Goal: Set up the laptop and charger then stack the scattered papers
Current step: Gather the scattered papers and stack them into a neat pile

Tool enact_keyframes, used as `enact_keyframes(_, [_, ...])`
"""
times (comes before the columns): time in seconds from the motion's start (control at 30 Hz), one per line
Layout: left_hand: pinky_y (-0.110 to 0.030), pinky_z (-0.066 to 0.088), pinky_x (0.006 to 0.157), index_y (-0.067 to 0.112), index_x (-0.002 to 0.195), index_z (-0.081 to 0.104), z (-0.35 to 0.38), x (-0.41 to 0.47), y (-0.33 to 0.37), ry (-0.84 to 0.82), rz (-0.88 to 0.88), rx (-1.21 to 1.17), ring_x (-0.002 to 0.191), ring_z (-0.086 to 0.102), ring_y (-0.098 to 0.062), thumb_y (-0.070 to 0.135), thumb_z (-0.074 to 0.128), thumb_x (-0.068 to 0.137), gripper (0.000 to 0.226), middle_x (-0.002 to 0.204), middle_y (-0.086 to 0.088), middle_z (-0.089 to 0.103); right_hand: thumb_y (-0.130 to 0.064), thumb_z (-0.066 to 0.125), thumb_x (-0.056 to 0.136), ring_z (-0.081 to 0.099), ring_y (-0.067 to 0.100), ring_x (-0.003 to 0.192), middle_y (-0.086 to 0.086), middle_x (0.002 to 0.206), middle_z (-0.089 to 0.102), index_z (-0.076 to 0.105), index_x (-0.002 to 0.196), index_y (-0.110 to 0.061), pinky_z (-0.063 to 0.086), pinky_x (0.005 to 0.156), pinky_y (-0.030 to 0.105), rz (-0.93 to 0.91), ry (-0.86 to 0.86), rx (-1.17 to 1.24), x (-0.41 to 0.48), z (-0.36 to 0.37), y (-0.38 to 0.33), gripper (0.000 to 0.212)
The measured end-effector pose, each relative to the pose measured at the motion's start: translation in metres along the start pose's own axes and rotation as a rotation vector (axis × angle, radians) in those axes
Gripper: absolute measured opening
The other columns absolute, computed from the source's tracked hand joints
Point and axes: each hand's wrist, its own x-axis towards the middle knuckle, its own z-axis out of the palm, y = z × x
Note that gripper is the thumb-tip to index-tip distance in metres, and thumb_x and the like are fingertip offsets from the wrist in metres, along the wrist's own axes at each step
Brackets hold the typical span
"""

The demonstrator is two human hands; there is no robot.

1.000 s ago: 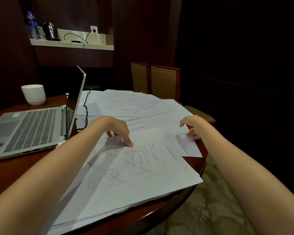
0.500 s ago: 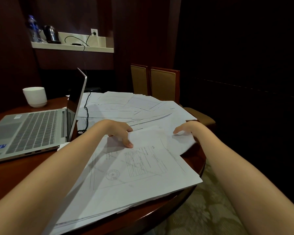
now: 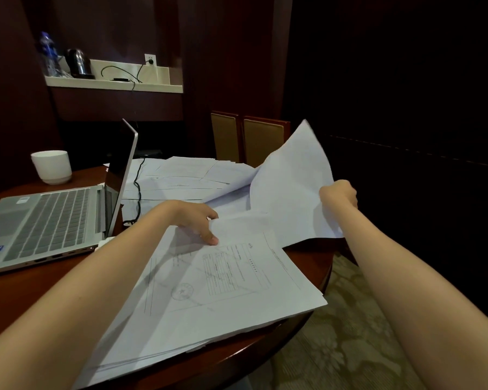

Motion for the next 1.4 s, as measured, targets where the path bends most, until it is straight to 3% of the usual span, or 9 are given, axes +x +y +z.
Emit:
enact_keyframes(0.1, [-0.022,0.045,0.082,0.021,0.13,0.043,0.002,0.0,0.008,0.002,0.003,-0.075,0.115,0.046,-0.018,0.03,0.068,0.084,0.053,0.126,0.0,0.045,-0.007,0.045,0.092,0.055,0.03,0.09,0.015,0.11,0.059,0.058,0.11,0.0,0.042,0.072,0.033,-0.007,0.035,0.103,0.001,-0.011,-0.007,0.023])
enact_keyframes(0.3, [-0.031,0.038,0.095,0.018,0.142,0.026,-0.005,-0.004,0.024,0.358,0.164,-0.301,0.124,0.044,-0.027,0.026,0.062,0.088,0.065,0.143,-0.011,0.034,-0.008,0.041,0.096,0.059,0.03,0.103,0.008,0.119,0.062,0.062,0.111,-0.01,0.045,0.077,0.033,-0.264,0.112,0.149,-0.004,-0.014,-0.018,0.026])
enact_keyframes(0.43, [-0.028,0.036,0.092,0.018,0.142,0.026,-0.02,-0.012,0.035,0.629,0.308,-0.4,0.125,0.042,-0.027,0.017,0.062,0.088,0.064,0.142,-0.011,0.03,-0.013,0.046,0.094,0.06,0.03,0.088,0.011,0.093,0.063,0.064,0.091,-0.014,0.037,0.067,0.03,-0.427,0.134,0.009,-0.005,-0.015,-0.035,0.018])
enact_keyframes(0.5, [-0.03,0.034,0.1,0.018,0.141,0.029,-0.026,-0.015,0.039,0.784,0.36,-0.327,0.126,0.041,-0.026,0.014,0.062,0.088,0.063,0.14,-0.011,0.032,-0.018,0.049,0.094,0.059,0.03,0.081,0.009,0.08,0.059,0.064,0.084,-0.013,0.04,0.068,0.032,-0.509,0.155,-0.046,-0.011,-0.014,-0.046,0.019])
enact_keyframes(0.67, [-0.032,0.025,0.106,0.014,0.139,0.038,-0.04,-0.026,0.049,1.33,0.406,0.026,0.13,0.034,-0.025,0.016,0.066,0.084,0.062,0.142,-0.008,0.036,-0.02,0.044,0.099,0.057,0.027,0.098,0.009,0.101,0.067,0.067,0.103,-0.013,0.033,0.092,0.035,-0.777,0.236,-0.283,-0.025,-0.004,-0.066,0.024])
enact_keyframes(0.8, [-0.032,0.022,0.11,0.017,0.142,0.035,-0.049,-0.03,0.062,1.164,0.441,0.263,0.135,0.033,-0.02,0.026,0.063,0.086,0.063,0.143,-0.003,0.041,-0.017,0.044,0.099,0.055,0.024,0.105,0.007,0.108,0.066,0.065,0.11,-0.014,0.03,0.096,0.034,-0.919,0.245,-0.369,-0.036,0.004,-0.077,0.025])
enact_keyframes(1.03, [-0.031,0.036,0.067,0.018,0.12,0.055,-0.049,-0.032,0.06,1.192,0.256,0.283,0.098,0.06,-0.031,0.017,0.036,0.1,0.027,0.111,-0.007,0.065,-0.021,0.045,0.098,0.053,0.023,0.107,0.004,0.109,0.066,0.067,0.108,-0.018,0.031,0.095,0.035,-0.965,0.263,-0.329,-0.044,0.007,-0.087,0.024])
enact_keyframes(1.23, [-0.032,0.035,0.068,0.019,0.111,0.059,-0.073,-0.041,0.049,1.215,0.198,0.081,0.095,0.057,-0.034,0.013,0.037,0.097,0.026,0.103,-0.009,0.066,-0.027,0.059,0.091,0.057,0.018,0.095,0.002,0.101,0.064,0.067,0.107,-0.014,0.046,0.075,0.027,-0.698,0.074,0.237,-0.029,0.002,-0.089,0.022])
enact_keyframes(1.4, [-0.031,0.035,0.069,0.022,0.11,0.06,-0.082,-0.045,0.048,1.168,0.161,-0.01,0.098,0.057,-0.031,0.007,0.04,0.09,0.032,0.106,-0.005,0.066,-0.024,0.058,0.092,0.061,0.022,0.094,0.005,0.095,0.064,0.068,0.095,-0.012,0.053,0.083,0.036,-0.605,-0.115,0.436,-0.025,0.003,-0.091,0.016])
